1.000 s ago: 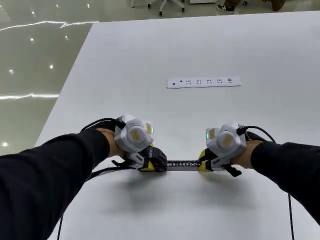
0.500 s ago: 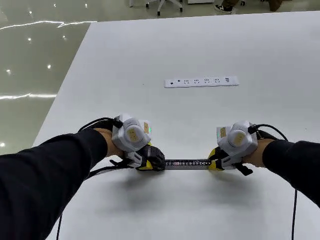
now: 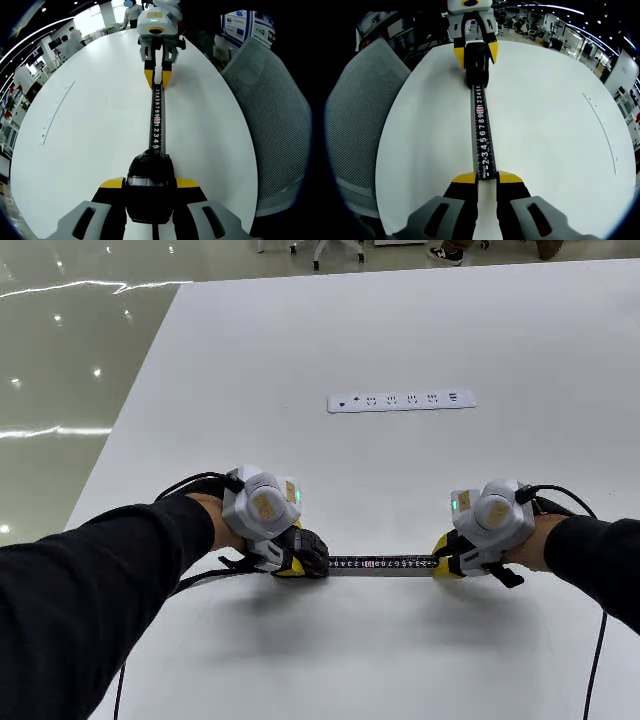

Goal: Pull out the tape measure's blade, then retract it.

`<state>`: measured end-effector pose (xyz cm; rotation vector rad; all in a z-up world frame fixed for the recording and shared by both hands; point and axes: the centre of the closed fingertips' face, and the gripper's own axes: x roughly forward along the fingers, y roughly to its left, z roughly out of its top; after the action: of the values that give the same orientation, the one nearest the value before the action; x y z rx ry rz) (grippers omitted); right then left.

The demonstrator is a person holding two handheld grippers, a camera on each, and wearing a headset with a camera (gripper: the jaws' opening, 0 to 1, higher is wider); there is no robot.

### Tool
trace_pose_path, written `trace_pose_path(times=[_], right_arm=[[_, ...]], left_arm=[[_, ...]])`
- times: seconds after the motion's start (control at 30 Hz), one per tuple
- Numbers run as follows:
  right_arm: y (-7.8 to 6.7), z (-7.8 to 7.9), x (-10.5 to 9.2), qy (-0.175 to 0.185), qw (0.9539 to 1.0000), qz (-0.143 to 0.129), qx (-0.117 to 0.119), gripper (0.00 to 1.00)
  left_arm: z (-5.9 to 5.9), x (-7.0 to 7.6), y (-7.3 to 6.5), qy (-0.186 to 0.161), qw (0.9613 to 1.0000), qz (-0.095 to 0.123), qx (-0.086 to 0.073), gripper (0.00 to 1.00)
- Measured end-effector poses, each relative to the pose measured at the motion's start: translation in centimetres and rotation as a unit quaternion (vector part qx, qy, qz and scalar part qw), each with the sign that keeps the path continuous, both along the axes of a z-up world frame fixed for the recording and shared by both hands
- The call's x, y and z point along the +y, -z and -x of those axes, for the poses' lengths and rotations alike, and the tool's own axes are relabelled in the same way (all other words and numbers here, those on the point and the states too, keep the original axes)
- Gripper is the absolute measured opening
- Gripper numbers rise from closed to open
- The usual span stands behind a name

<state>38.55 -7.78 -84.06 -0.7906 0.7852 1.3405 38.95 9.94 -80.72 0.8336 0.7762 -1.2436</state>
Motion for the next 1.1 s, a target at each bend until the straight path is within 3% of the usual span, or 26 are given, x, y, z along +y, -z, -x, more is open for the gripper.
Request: trace_pose_path(times=[0.53,0.83,1.1], right_arm=[[-0.7,-0.1,-4.4,0.014,0.9997,0.022,-0.004,0.07],[-1.2,0.2,-5.8,0.023,0.9994,0.025,-0.006,0.07],[-1.2,0.3,-5.8,0.022,0.9994,0.026,-0.006,0.08]], left_arm=[[0.0,0.0,0.0,-0.008,1.0000,0.002,-0.001,0.32],[-0.1,0.1,0.0,-0.009,1.0000,0.002,-0.001,0.32],[-0.1,0.1,0.0,-0.011,0.9999,0.004,-0.001,0.32]])
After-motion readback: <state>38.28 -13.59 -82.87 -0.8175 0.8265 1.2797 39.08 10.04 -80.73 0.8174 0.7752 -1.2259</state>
